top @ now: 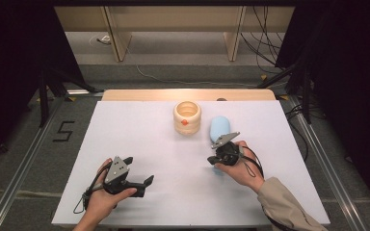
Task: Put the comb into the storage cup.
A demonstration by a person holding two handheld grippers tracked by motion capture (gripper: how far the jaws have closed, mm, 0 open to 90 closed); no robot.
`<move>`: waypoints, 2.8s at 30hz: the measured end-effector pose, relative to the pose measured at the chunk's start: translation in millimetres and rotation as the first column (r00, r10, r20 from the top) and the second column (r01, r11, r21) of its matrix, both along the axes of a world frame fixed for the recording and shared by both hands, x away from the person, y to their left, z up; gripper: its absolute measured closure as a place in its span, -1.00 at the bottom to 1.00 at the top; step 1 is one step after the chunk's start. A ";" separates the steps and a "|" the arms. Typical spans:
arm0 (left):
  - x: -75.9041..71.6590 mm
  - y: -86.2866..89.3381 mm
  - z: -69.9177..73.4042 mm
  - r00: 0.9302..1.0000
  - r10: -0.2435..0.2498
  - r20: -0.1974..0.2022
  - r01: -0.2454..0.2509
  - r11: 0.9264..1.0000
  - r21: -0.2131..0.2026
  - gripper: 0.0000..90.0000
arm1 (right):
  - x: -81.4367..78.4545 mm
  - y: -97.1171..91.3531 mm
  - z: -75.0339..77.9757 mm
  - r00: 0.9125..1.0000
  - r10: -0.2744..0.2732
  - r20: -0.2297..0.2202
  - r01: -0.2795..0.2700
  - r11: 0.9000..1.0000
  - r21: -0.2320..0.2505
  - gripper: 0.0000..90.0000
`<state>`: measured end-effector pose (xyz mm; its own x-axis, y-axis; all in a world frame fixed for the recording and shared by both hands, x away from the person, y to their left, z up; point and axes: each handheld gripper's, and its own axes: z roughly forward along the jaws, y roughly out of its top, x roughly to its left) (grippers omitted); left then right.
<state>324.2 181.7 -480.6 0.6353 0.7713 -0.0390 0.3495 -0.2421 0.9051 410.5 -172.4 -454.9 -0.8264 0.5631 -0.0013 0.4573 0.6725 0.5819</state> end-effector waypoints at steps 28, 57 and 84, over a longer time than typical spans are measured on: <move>-0.5 0.5 0.6 1.000 -0.004 0.004 0.004 1.000 -0.003 -0.98 | -1.7 -19.2 4.0 0.983 -0.133 -0.128 0.116 0.985 -0.130 1.00; -0.9 0.1 1.3 1.000 -0.005 0.005 0.005 1.000 -0.005 -0.97 | 14.0 -77.9 4.7 0.940 -0.293 -0.174 0.265 0.950 -0.164 1.00; -0.3 0.1 1.2 1.000 -0.002 0.003 0.002 1.000 -0.012 -0.97 | 13.8 -82.2 18.7 0.956 -0.250 -0.151 0.236 0.966 -0.102 0.83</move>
